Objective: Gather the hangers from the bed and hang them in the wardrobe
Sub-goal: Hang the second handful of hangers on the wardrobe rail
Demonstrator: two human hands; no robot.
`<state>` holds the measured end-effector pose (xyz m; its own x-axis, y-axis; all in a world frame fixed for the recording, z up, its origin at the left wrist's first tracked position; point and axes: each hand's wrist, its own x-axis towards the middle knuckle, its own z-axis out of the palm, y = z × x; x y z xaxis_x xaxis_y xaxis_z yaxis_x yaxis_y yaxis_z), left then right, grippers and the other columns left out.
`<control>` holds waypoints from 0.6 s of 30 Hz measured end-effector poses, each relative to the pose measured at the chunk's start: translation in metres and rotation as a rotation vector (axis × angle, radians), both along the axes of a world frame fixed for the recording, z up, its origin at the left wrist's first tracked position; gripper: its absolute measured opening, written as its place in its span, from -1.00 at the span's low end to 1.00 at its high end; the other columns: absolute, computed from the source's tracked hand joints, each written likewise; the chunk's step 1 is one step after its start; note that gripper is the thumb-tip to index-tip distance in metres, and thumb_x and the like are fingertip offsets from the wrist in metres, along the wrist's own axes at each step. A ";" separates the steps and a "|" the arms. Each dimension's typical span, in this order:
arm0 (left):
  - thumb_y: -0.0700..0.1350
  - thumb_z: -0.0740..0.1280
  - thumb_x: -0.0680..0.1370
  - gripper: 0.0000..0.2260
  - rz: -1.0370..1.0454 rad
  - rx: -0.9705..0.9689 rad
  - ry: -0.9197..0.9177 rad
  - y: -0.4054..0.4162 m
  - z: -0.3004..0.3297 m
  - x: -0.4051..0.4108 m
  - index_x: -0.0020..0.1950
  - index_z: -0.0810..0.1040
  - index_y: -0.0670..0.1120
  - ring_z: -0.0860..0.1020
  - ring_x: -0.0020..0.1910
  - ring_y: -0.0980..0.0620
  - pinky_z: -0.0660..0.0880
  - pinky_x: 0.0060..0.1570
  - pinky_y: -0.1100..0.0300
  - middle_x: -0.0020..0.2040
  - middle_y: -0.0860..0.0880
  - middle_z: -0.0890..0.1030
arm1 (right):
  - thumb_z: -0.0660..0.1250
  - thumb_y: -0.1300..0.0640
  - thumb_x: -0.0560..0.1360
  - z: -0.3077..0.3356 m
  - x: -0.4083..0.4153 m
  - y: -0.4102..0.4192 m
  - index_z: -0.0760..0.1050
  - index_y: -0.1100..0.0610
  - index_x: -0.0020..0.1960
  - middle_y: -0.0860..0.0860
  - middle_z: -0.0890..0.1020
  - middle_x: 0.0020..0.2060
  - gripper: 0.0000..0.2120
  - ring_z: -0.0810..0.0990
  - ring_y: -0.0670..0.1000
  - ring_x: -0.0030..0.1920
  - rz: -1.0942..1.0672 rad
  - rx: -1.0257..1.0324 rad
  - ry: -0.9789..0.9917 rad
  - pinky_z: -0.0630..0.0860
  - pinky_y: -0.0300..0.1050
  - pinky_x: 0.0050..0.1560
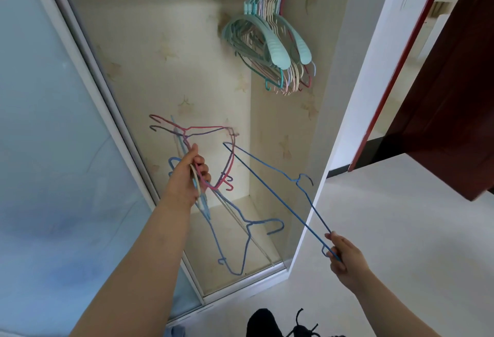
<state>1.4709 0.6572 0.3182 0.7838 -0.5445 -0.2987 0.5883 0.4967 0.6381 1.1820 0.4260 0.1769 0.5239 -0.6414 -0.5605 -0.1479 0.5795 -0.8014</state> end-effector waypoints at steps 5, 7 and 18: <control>0.04 0.28 0.59 -0.74 0.030 0.074 -0.007 0.002 0.000 0.007 -0.28 0.39 0.02 0.36 -0.62 0.18 0.25 -0.62 0.36 -0.52 0.11 0.45 | 0.29 0.08 0.57 -0.019 -0.022 -0.008 0.55 0.28 0.05 0.17 0.45 -0.51 -0.75 0.12 -0.04 -0.68 0.027 -0.075 0.180 0.09 -0.32 -0.60; 0.01 0.29 0.58 -0.78 0.025 0.106 0.019 0.002 -0.005 0.011 -0.26 0.41 0.04 0.39 -0.61 0.18 0.30 -0.62 0.34 -0.52 0.10 0.47 | 0.28 0.10 0.57 -0.015 -0.015 -0.009 0.55 0.29 0.03 0.21 0.49 -0.50 -0.75 0.14 -0.02 -0.67 0.055 -0.144 0.210 0.09 -0.31 -0.58; -0.17 0.26 0.59 -0.78 0.066 0.342 -0.011 -0.006 -0.030 0.000 -0.25 0.40 -0.05 0.51 -0.56 0.20 0.29 -0.63 0.39 -0.56 0.10 0.49 | 0.09 0.19 0.57 0.040 0.044 0.004 0.49 0.25 0.09 0.04 0.63 -0.46 -0.75 0.44 -0.02 -0.43 0.317 -0.613 0.467 0.36 -0.16 -0.35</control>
